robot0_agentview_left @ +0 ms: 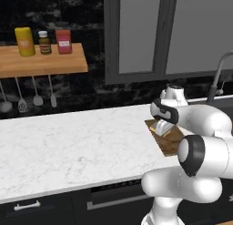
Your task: Pick up the sponge from the counter and clean the cutting board by briefly scrubbing or pressing down on the cutting board. Once finished, release the sponge.
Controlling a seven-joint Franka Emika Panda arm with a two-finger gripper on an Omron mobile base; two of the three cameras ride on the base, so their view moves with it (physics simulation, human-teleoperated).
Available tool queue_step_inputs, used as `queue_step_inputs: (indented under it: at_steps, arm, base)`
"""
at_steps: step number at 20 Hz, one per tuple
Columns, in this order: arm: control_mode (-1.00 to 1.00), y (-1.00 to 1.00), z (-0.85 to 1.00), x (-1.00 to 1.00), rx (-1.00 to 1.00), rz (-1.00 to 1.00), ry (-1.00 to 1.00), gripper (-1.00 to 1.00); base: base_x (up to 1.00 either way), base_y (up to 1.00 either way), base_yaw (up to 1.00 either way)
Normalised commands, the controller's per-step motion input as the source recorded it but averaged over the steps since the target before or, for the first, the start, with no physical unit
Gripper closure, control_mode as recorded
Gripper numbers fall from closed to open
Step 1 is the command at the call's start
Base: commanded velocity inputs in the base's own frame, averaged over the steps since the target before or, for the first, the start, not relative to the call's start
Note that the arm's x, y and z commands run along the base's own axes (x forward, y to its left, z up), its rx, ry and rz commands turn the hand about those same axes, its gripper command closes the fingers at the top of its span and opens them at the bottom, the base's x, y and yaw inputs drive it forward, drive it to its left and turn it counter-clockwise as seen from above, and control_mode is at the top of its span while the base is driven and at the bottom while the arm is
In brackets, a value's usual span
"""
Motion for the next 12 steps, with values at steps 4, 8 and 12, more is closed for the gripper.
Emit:
queue_step_inputs:
  at_steps: [4,8,12]
  arm:
    - [1.0,0.0,0.0,0.0,0.0,0.0,0.0,1.0]
    - [1.0,0.0,0.0,0.0,0.0,0.0,0.0,1.0]
    - [1.0,0.0,0.0,0.0,0.0,0.0,0.0,1.0]
  base:
    - [0.0,-0.55,0.0]
    - [0.0,-0.47,0.0]
    - [0.0,0.0,0.0]
